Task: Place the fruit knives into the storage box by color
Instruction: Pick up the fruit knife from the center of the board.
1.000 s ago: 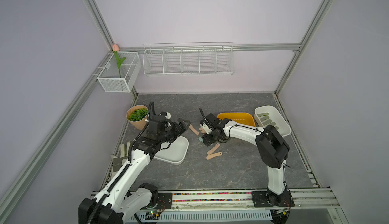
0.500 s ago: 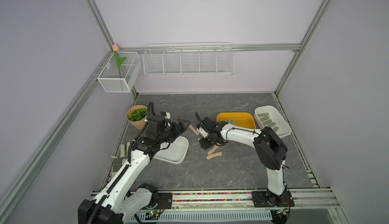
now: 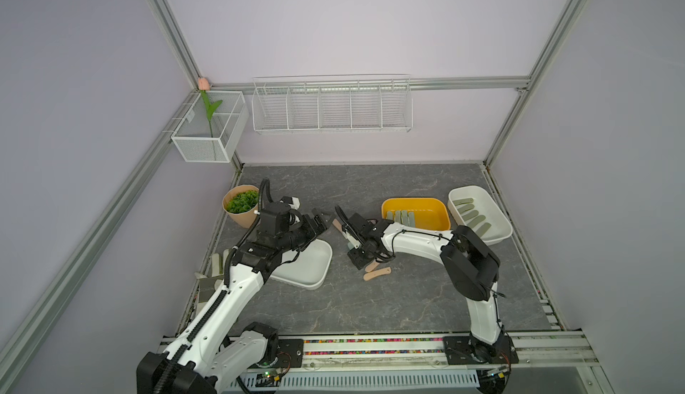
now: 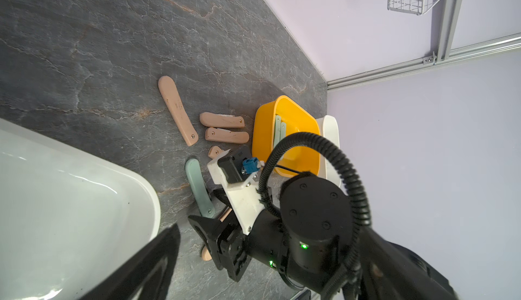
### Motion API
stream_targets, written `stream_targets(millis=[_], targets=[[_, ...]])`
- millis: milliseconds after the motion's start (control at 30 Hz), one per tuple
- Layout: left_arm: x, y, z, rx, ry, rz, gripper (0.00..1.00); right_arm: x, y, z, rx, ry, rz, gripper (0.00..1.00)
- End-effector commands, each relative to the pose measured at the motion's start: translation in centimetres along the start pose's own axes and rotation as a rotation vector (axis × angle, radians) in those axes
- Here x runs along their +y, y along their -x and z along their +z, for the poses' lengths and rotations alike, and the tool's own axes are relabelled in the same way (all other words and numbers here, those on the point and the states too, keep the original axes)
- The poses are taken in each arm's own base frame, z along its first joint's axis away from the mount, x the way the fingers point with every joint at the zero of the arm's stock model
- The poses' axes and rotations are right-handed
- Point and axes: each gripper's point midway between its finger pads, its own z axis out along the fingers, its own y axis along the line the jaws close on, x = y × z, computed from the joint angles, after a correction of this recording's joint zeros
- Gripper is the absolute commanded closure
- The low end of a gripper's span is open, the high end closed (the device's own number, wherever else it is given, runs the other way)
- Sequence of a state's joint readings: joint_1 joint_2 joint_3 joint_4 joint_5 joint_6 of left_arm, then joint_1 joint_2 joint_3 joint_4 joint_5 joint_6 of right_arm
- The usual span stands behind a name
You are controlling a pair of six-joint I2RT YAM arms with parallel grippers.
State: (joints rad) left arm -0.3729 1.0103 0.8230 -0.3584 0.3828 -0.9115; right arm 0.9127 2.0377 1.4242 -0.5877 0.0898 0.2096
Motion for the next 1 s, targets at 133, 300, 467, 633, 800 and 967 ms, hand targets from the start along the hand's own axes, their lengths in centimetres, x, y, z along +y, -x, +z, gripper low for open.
stream_targets(millis=[133, 300, 467, 633, 800, 967], targets=[[-1.0, 0.6, -0.7, -0.023, -0.019, 0.013, 0.01, -1.0, -1.3, 2.0, 0.076, -0.084, -0.006, 0.45], [-1.0, 0.6, -0.6, -0.020, -0.018, 0.010, 0.01, -1.3, -1.1, 2.7, 0.086, -0.112, -0.006, 0.52], [-0.9, 0.7, -0.4, -0.019, -0.014, 0.010, 0.01, -1.5, -0.9, 3.3, 0.095, -0.131, 0.003, 0.59], [-1.0, 0.8, -0.4, -0.024, -0.017, 0.009, 0.01, -1.0, -0.3, 3.2, 0.088, -0.108, 0.011, 0.67], [-1.1, 1.1, -0.5, -0.034, -0.017, 0.002, 0.01, -0.3, 0.4, 1.9, 0.060, -0.067, 0.025, 0.70], [-1.6, 1.5, -0.6, -0.046, -0.024, 0.001, 0.01, 0.1, 1.2, 0.2, 0.016, -0.041, 0.046, 0.70]])
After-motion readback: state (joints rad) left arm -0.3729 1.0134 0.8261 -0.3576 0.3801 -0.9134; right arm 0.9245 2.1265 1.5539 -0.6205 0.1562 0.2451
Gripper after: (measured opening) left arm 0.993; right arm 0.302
